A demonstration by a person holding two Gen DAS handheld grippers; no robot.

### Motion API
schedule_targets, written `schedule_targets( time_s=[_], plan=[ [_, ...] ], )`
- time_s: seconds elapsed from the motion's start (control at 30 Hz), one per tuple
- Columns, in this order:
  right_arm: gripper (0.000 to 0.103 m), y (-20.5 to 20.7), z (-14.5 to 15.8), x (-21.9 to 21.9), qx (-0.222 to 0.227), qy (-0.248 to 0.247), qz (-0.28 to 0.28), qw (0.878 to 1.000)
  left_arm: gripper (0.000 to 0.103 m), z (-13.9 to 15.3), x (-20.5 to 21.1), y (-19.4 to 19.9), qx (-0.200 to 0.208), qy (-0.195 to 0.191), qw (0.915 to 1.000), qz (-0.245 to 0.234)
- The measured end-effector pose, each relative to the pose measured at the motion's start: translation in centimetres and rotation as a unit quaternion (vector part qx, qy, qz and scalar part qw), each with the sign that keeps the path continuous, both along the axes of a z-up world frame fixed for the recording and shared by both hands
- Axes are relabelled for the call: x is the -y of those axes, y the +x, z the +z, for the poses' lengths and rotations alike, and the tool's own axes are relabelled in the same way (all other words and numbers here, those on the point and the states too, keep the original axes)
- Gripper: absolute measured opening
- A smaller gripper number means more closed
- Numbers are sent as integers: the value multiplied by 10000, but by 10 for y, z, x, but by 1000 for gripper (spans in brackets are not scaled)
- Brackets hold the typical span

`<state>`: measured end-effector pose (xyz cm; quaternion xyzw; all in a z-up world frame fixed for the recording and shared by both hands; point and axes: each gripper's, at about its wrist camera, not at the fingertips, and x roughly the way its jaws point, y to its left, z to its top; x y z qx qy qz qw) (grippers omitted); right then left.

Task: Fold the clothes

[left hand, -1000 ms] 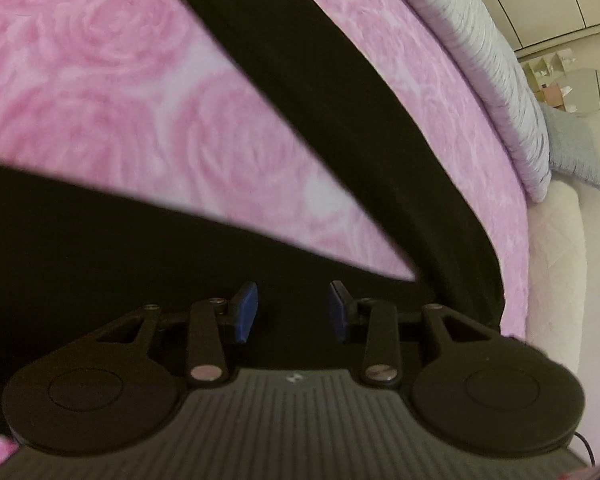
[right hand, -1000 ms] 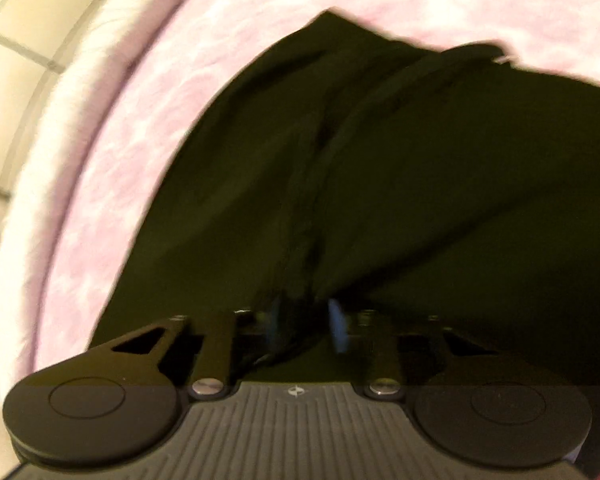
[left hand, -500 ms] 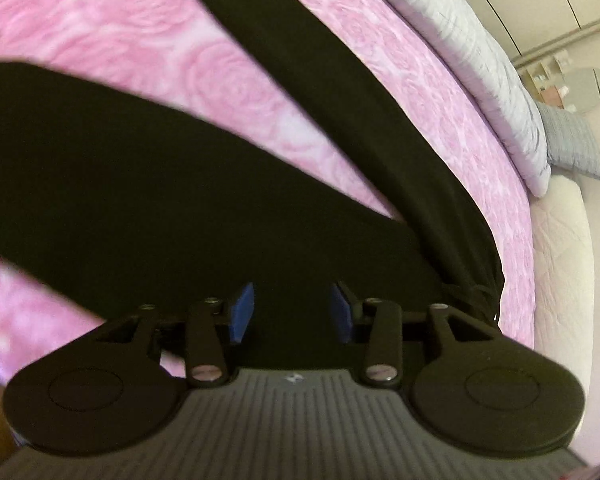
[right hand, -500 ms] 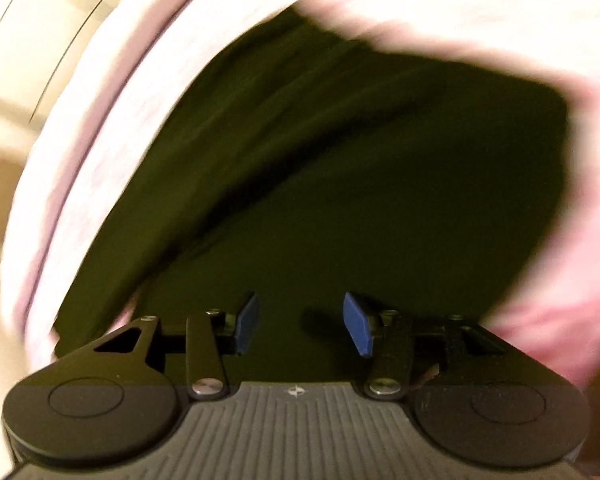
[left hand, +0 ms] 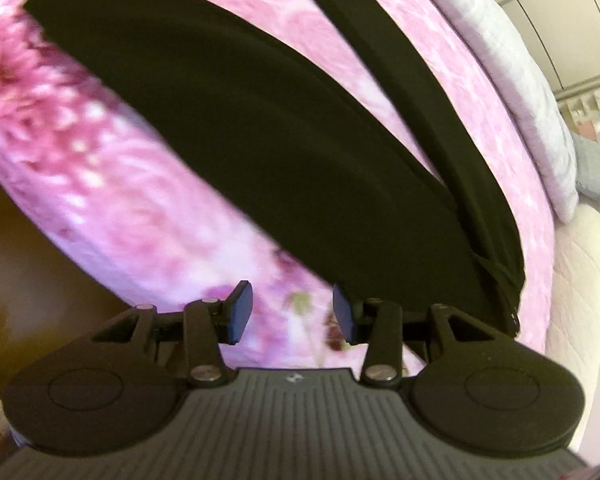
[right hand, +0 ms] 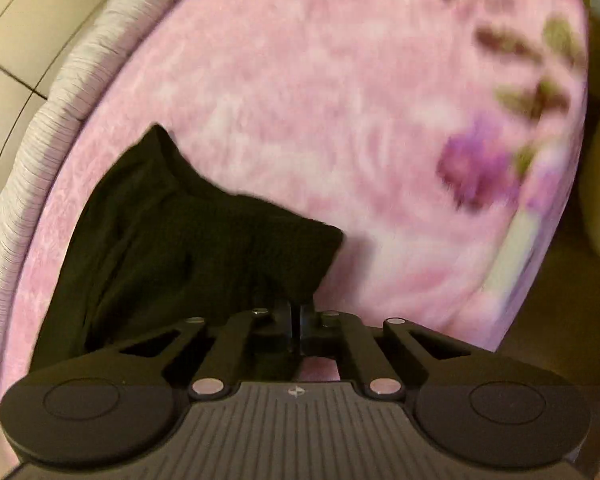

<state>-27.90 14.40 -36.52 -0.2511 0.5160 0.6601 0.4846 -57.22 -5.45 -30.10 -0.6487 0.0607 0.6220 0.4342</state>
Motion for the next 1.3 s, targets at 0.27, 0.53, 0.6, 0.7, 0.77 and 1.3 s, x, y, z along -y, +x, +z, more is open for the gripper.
schedule_targets(
  time_s=[0.27, 0.53, 0.6, 0.7, 0.77, 1.3],
  plan=[
    [44, -8, -12, -22, 119, -345, 6, 9993, 42, -14, 32, -76, 110, 210, 9895, 1426],
    [43, -8, -18, -13, 83, -450, -389, 9982, 38, -35, 29, -149, 1, 540, 9668, 2496],
    [28, -13, -18, -15, 198, -424, -360, 9983, 25, -41, 20, -162, -24, 482, 9678, 2471],
    [3, -19, -9, -16, 252, -397, -288, 9985, 0, -35, -1, -172, -287, 396, 9782, 2019],
    [3, -23, 8, -16, 246, -206, -328, 9989, 0, -12, -18, -178, -602, 590, 9842, 1555],
    [36, -28, 20, -5, 1381, -1109, 210, 9840, 4, -30, -60, -160, -1726, -628, 9826, -277]
  ],
)
